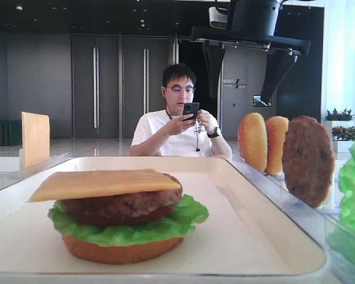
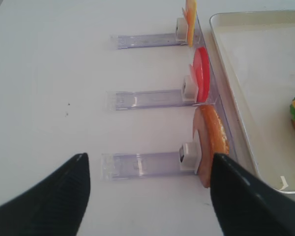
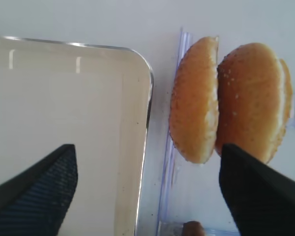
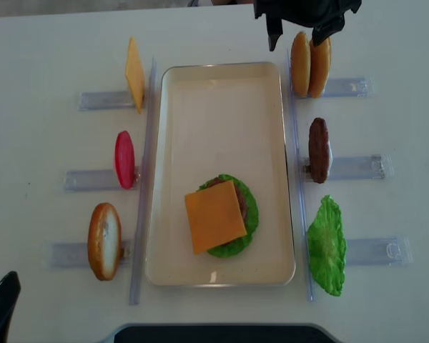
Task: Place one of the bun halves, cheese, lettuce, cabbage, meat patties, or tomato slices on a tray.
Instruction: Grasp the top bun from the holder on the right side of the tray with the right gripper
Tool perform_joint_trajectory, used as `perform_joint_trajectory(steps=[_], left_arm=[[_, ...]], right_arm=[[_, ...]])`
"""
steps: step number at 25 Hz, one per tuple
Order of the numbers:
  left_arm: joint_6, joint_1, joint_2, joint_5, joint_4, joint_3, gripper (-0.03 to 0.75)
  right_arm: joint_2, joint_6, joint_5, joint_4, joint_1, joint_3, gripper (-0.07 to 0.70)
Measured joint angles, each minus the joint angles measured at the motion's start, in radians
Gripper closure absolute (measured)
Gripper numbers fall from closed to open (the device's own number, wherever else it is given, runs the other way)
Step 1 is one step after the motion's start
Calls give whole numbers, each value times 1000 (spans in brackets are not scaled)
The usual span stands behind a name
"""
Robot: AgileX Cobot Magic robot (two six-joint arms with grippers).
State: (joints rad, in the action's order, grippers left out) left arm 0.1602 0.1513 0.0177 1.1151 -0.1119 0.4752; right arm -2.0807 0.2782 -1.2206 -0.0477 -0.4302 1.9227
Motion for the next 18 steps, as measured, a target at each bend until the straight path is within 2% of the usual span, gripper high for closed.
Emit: perform_joint_trajectory(steps=[18], left_arm=[[0,0,0,0,0,0,136]], right_arm=[[-18,-6,0,10,28,0,44]])
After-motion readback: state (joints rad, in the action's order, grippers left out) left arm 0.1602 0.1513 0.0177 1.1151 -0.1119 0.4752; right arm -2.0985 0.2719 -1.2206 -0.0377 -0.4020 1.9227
